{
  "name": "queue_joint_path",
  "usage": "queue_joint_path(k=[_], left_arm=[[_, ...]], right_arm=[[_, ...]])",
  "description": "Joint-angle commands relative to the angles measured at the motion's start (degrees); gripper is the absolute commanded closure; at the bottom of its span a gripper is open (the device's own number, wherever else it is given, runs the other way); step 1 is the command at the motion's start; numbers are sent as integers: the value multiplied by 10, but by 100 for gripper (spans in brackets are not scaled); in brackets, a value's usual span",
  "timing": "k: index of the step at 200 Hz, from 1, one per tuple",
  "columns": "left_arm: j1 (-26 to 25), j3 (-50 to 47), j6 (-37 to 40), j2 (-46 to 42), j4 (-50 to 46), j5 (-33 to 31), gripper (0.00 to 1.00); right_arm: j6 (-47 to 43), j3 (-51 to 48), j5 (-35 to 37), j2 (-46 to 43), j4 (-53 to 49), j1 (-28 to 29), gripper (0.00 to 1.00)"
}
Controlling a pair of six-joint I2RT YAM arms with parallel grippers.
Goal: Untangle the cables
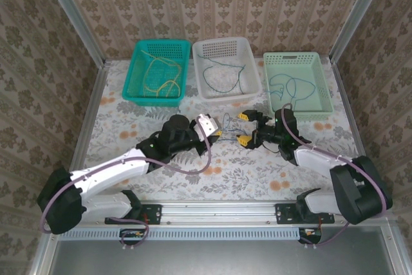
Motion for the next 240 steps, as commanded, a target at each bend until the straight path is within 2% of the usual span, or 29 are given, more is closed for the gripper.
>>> queue_joint_path(k=[1,48,70,105,122,173,202,240], left_arm=[[-12,31,40,15,40,0,95],[-32,65,72,49,61,-12,95],[-47,67,83,52,74,-30,96],[-66,61,82,52,87,-51,95],[-70,54,70,50,88,-77,95],[-64,70,17,72,56,-133,95],[-54,84,-21,92,34,-137,95],[-54,72,-38,92,59,-123,95]], right_arm=[[30,7,41,-28,-53,30,17],[91,-21,118,-18,12,87,16],[128,-26,152,2,74,111,16],[146,-38,204,11,111,112,17],[140,-39,200,19,131,109,17],[91,-40,155,-3,47,122,16],[93,-91,175,-80,-12,122,20],[100,-133,206,-185,-73,102,24]])
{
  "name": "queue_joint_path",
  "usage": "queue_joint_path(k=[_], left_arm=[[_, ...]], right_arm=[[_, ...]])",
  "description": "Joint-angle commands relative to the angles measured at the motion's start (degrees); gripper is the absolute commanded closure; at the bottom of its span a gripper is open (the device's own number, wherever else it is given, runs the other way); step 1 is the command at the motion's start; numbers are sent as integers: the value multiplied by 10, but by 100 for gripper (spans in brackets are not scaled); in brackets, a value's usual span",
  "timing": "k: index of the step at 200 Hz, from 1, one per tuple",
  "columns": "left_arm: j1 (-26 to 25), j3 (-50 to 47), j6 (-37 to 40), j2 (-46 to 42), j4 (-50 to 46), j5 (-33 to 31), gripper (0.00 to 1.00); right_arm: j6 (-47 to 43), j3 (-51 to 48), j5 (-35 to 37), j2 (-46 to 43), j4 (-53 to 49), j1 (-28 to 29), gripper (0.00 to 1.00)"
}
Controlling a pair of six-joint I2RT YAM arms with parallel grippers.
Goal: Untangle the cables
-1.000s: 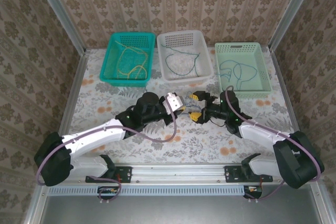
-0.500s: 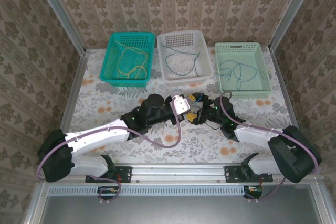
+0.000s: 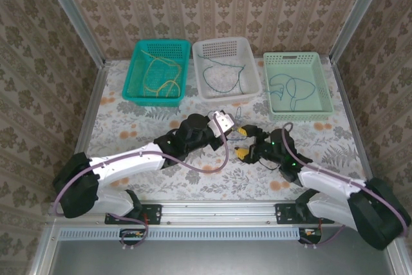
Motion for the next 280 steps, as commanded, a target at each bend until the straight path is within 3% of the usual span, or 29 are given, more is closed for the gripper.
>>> queue_joint_path(k=[1,41,111,157,280], left_arm=[[1,9,-32,-4,10,1,95],[-12,-9,-30,-16,40,20,95],[-45,-38,-27,-24,90,9,95],[-52,-49,-29,-25,111,12,95],[-76,-75,-44,-20,160,5,95]], right_arm=[[10,-20,27,-43,-65,-13,24],[32,-41,43,-35,-19,-22,24],[57,15,37,104,145,-21,21],[56,34,62,109,136,-19,19],[118,102,92,323,361,8,21]])
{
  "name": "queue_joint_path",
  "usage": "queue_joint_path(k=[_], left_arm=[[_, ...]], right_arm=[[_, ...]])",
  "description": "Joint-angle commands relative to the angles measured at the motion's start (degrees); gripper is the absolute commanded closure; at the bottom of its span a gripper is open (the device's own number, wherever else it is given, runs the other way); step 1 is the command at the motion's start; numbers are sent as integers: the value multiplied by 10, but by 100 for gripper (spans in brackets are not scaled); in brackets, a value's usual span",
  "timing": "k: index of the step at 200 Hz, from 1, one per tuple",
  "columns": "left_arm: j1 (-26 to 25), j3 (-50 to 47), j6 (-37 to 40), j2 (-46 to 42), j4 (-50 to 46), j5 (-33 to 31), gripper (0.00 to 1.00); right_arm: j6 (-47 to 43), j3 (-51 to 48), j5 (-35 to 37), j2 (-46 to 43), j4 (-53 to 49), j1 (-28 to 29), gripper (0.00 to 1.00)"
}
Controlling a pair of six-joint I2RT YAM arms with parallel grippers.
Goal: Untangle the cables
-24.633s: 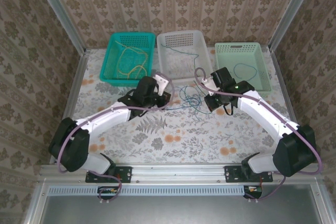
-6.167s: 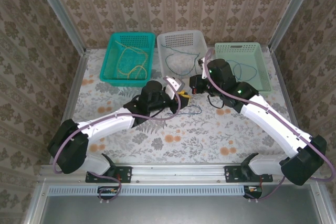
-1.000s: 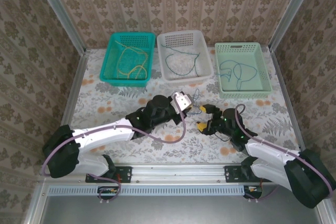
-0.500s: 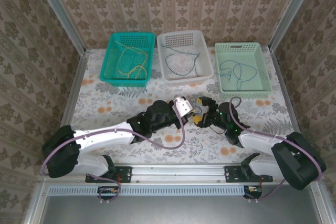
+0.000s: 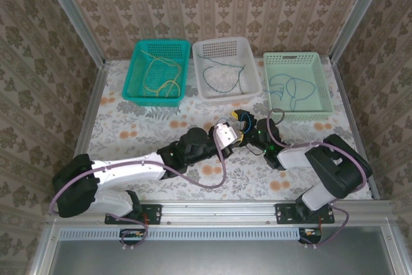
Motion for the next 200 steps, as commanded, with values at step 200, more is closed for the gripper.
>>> queue_joint_path(k=[200], left_arm=[[12,-151,-100,-156,-48,-45,95]], right_arm=[[-423,144,-61,-81,-537,-30,26]])
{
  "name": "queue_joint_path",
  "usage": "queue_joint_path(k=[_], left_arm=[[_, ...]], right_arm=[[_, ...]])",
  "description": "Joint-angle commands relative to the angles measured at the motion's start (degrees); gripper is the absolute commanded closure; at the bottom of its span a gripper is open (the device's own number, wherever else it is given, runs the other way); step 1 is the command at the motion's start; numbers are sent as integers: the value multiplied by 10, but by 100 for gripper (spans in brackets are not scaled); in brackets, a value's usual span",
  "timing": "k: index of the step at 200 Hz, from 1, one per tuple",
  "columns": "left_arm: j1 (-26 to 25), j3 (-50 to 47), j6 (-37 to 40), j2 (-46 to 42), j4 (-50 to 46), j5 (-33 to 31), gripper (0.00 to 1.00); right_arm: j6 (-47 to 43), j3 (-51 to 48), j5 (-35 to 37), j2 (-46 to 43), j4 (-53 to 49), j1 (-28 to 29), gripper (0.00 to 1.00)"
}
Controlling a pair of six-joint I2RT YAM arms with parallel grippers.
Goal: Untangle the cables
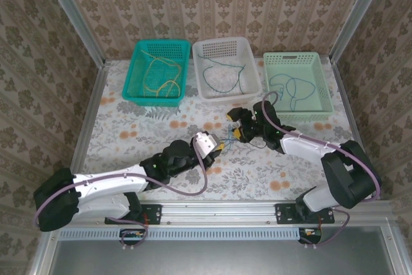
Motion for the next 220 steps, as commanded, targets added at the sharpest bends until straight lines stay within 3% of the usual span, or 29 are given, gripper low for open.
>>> queue_joint_path(k=[1,44,92,139,183,220], left_arm=[[0,-12,-34,-29,-27,-14,95],[-8,-44,-87,-99,-137,-40,95],[-12,-90,-129,-178,-139,-78,95],[-10,-87,-161,-164,-149,-89,95],[-8,-93,-188,-156,-154,-95,95],[-8,-96,-188,-173,-163,-95,95]], right_arm=[[-86,-4,17,-16,-112,6,26],[-142,1,41,2,-137,50,24],[-262,28,107,-3,-176,82,29],[-329,33,120,19,-167,106,32],[-403,86,137,48,-236,146,34],[-432,100,153,82,-271,167,42]])
